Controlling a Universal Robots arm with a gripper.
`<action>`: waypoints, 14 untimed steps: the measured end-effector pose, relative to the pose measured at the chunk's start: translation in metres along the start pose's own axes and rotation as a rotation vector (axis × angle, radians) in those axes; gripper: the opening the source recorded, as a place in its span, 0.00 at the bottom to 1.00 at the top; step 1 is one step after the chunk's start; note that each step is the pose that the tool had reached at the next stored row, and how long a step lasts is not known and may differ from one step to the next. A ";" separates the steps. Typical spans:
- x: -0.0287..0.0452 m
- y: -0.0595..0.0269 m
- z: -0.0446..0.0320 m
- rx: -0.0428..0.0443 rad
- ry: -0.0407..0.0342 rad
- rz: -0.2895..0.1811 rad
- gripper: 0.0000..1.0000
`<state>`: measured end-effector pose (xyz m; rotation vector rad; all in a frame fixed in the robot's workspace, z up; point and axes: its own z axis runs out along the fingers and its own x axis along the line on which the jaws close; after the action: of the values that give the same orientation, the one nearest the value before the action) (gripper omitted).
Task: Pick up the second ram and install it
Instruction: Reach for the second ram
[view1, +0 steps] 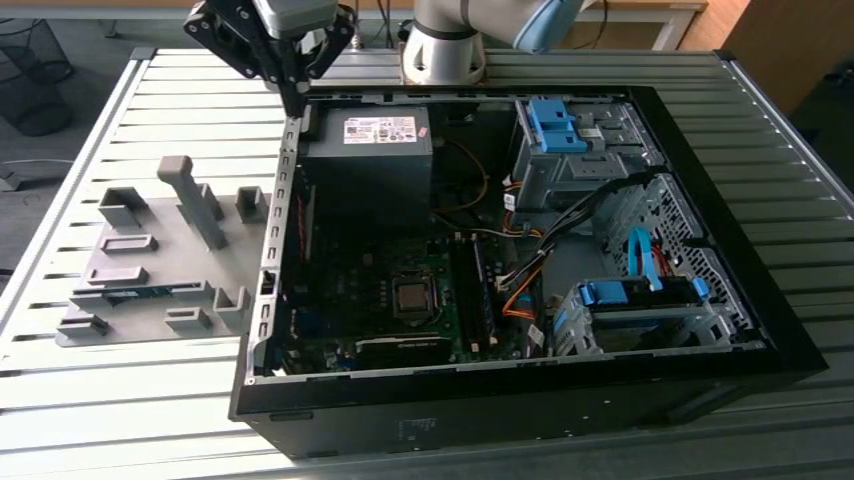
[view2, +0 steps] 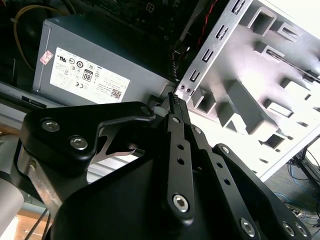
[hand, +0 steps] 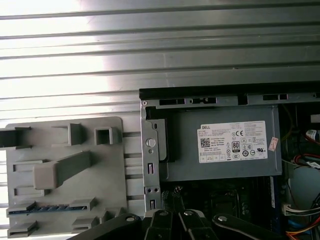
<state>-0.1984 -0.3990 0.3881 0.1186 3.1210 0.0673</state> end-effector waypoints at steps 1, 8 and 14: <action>0.0003 0.0000 0.0000 0.0000 0.0000 0.000 0.11; 0.0026 -0.0002 -0.0001 0.0000 0.0001 0.000 0.11; 0.0046 -0.0003 -0.0001 0.0000 0.0001 0.000 0.11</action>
<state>-0.2030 -0.3989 0.3881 0.1185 3.1211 0.0673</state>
